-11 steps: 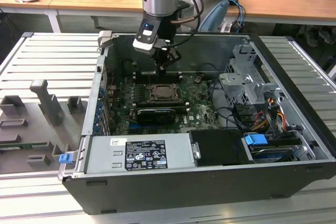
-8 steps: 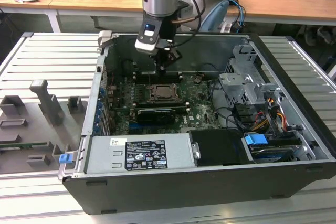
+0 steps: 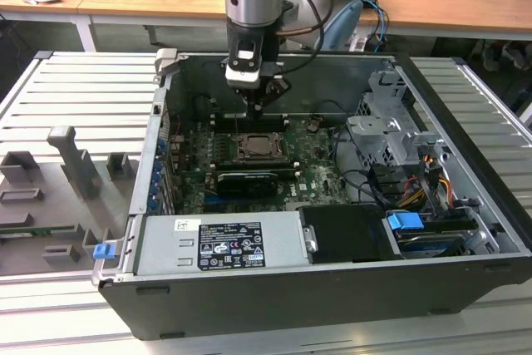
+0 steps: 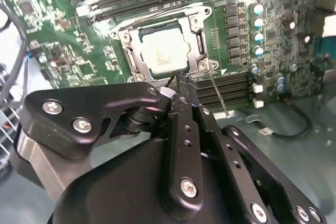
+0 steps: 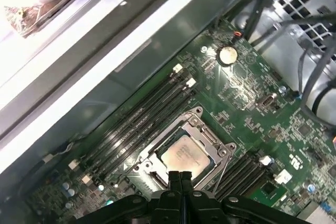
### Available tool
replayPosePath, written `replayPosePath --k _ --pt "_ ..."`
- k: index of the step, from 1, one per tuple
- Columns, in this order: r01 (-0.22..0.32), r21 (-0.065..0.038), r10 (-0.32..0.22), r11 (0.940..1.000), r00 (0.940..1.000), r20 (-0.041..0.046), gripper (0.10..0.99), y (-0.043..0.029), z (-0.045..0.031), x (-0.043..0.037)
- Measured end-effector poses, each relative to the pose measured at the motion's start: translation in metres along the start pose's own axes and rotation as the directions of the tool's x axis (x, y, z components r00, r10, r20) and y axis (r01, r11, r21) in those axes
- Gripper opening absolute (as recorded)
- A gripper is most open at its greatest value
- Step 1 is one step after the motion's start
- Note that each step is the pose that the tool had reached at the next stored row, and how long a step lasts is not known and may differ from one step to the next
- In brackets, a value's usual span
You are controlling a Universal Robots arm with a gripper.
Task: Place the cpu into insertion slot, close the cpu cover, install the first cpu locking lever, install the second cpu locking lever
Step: 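Install the first cpu locking lever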
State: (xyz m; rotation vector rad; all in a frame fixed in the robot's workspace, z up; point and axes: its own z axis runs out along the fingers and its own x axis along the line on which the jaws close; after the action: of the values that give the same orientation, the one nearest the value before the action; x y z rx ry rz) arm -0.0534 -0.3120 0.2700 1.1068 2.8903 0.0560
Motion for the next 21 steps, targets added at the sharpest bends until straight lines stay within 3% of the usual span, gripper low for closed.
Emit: replayPosePath --k 6,11,14,15,16,18,21 --pt "0.126 -0.004 -0.126 0.992 0.992 -0.0061 0.106 -0.0001 0.0004 0.0" --pt "0.227 -0.008 -0.228 0.9738 0.9737 -0.0106 0.106 -0.0001 0.0008 0.0001" --pt "0.298 -0.011 -0.298 0.9546 0.9546 -0.0136 0.106 -0.0001 0.0012 0.0001" --pt "0.329 -0.013 -0.329 0.9442 0.9441 -0.0149 0.106 -0.0001 0.0014 0.0001" --pt "0.387 -0.015 -0.388 0.9218 0.9217 -0.0172 0.106 -0.0002 0.0018 0.0001" --pt "0.426 -0.017 -0.426 0.9047 0.9046 -0.0189 0.106 -0.0002 0.0021 0.0001" --pt "0.497 -0.021 -0.497 0.8676 0.8674 -0.023 0.106 -0.0002 0.0024 0.0001"
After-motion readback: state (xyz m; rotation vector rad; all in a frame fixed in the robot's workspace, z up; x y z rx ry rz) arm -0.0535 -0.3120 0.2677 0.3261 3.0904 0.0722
